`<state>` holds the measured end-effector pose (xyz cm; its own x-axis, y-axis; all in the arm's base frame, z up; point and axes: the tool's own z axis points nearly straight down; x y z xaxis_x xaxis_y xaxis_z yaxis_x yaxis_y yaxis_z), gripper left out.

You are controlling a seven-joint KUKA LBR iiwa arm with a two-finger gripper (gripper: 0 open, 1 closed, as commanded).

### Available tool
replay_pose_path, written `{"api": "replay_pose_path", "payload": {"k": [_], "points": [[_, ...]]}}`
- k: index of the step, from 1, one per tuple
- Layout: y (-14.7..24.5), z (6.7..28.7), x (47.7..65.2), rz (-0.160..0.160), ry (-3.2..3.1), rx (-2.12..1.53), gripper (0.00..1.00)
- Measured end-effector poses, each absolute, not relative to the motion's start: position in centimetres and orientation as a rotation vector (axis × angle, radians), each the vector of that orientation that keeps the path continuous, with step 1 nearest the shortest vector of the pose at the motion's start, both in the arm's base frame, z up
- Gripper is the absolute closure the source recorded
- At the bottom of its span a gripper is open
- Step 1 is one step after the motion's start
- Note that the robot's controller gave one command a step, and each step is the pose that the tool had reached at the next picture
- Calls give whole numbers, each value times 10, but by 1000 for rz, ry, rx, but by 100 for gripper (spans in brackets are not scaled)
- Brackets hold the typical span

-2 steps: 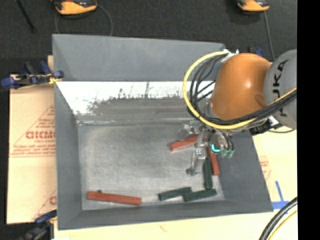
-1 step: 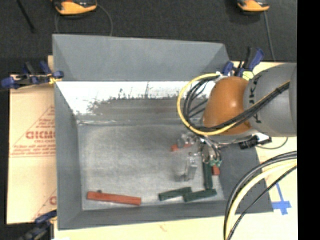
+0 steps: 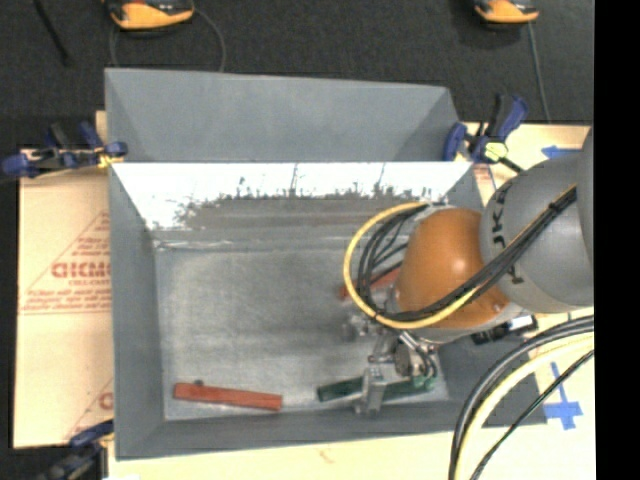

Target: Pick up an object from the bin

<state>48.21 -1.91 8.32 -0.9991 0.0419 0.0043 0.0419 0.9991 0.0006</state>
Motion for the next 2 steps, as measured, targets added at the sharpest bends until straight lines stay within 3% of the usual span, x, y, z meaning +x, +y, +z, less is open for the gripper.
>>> {"api": "replay_pose_path", "payload": {"k": [1,2], "points": [[-20,84,485,1,-3143,-67,100],[-23,337,501,1,-3155,-71,100]]}}
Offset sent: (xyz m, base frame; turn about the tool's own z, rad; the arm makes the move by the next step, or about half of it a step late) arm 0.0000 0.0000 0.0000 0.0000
